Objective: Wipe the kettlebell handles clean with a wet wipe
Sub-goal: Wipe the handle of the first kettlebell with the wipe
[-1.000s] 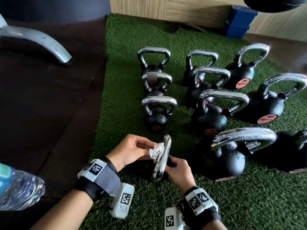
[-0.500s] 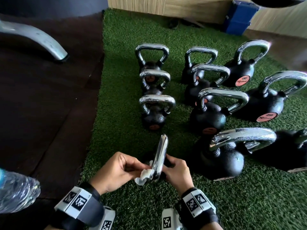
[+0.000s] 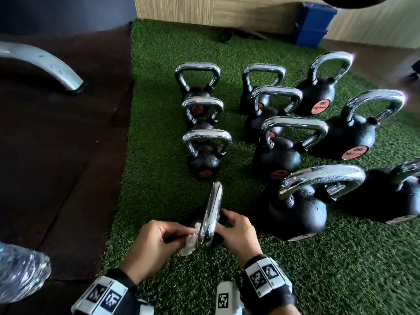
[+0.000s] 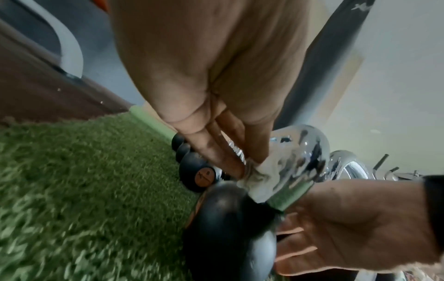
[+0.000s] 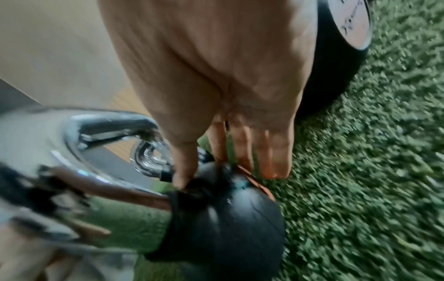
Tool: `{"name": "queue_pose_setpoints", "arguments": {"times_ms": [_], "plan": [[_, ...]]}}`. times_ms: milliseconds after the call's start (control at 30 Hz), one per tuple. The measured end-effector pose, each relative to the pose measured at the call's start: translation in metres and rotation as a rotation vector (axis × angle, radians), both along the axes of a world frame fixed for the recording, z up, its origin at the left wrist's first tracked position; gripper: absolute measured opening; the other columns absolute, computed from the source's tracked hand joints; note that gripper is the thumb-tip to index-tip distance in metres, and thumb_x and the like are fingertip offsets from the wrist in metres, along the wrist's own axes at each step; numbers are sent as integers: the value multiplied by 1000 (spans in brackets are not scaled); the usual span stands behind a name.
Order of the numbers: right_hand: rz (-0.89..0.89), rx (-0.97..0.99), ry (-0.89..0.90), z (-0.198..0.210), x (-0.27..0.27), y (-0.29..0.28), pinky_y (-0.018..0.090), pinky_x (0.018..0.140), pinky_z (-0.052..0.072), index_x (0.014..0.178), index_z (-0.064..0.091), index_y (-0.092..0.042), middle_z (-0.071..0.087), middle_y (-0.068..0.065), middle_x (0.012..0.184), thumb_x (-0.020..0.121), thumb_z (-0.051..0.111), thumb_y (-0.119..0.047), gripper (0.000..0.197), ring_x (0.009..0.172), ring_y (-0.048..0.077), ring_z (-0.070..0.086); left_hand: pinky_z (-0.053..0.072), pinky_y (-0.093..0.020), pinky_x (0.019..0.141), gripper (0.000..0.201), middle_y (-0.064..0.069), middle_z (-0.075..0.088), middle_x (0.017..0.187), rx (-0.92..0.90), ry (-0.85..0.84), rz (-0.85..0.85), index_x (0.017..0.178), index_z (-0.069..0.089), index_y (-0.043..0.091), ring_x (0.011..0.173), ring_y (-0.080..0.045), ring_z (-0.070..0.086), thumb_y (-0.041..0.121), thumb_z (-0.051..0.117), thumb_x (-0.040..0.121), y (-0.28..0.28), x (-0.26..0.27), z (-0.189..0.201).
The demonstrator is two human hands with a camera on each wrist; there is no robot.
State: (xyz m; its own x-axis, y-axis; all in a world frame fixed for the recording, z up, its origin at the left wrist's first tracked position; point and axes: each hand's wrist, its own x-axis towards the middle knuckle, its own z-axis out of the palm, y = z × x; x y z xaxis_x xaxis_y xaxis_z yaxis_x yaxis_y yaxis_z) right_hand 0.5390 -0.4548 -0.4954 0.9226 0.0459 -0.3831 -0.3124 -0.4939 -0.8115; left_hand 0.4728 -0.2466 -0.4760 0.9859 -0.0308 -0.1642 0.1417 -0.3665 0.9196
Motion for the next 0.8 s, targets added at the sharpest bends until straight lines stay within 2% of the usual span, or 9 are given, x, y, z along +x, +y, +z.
{"name": "queue_pose_setpoints", "arguments": {"times_ms": [67, 133, 200, 333, 400, 567, 633, 733, 800], "plan": [[-90, -116, -126, 14, -1, -3, 7, 71, 44, 120, 70, -29, 73, -8, 111, 83, 77, -39, 39, 97, 2, 66, 51, -6, 73, 24, 18, 79, 95, -35, -81, 39, 92, 83, 36, 90, -1, 75, 15, 82, 80, 5, 6, 9], [-225, -118, -343, 36, -6, -6, 11, 69, 49, 104, 75, -33, 74, -11, 95, 84, 77, -32, 20, 85, -1, 67, 53, -8, 78, 22, 13, 80, 98, -116, -159, 91, 92, 83, 34, 94, -4, 75, 19, 78, 76, 8, 11, 20], [-203, 22, -481, 57, -11, -8, 14, 66, 53, 96, 78, -35, 74, -13, 82, 81, 80, -29, 16, 70, -3, 65, 55, -12, 80, 25, 7, 80, 100, -221, -205, 109, 98, 82, 31, 96, -9, 76, 23, 76, 75, 8, 13, 32], [152, 269, -399, 89, -20, -1, 23, 66, 56, 106, 77, -40, 74, -18, 89, 75, 83, -39, 31, 66, 2, 63, 57, -15, 79, 25, 0, 80, 101, -317, -324, 99, 102, 81, 24, 95, -14, 76, 18, 76, 78, -1, 17, 50], [174, 311, -396, 91, -21, 4, 20, 64, 54, 107, 76, -42, 74, -19, 87, 75, 84, -36, 34, 67, 1, 65, 57, -16, 80, 25, -2, 80, 101, -345, -354, 87, 102, 81, 22, 95, -16, 77, 15, 76, 78, -6, 20, 56], [98, 484, -384, 89, -21, 6, 38, 79, 63, 109, 78, -27, 79, -6, 93, 79, 84, -30, 31, 86, 16, 77, 57, -18, 87, 33, 0, 79, 109, -362, -346, 12, 110, 79, 27, 104, -17, 75, 14, 75, 80, -9, 25, 67], [50, 481, -409, 88, -19, 6, 41, 76, 63, 104, 79, -27, 80, -4, 89, 77, 85, -36, 29, 82, 18, 77, 54, -17, 93, 39, 5, 77, 116, -295, -327, -85, 120, 74, 30, 112, -13, 72, 10, 73, 86, -7, 26, 69], [-84, 403, -421, 77, -11, -3, 49, 71, 63, 96, 80, -29, 79, -4, 82, 74, 84, -43, 26, 76, 21, 77, 47, -15, 102, 70, 19, 71, 124, -52, -316, -101, 132, 64, 42, 123, 1, 62, -15, 60, 92, -2, 29, 55], [-203, 305, -409, 63, 0, -16, 49, 70, 63, 92, 80, -28, 78, -5, 79, 75, 83, -41, 22, 74, 21, 76, 47, -23, 108, 87, 24, 62, 136, 117, -195, -62, 137, 52, 53, 132, 0, 54, -18, 58, 87, 3, 35, 38]]}}
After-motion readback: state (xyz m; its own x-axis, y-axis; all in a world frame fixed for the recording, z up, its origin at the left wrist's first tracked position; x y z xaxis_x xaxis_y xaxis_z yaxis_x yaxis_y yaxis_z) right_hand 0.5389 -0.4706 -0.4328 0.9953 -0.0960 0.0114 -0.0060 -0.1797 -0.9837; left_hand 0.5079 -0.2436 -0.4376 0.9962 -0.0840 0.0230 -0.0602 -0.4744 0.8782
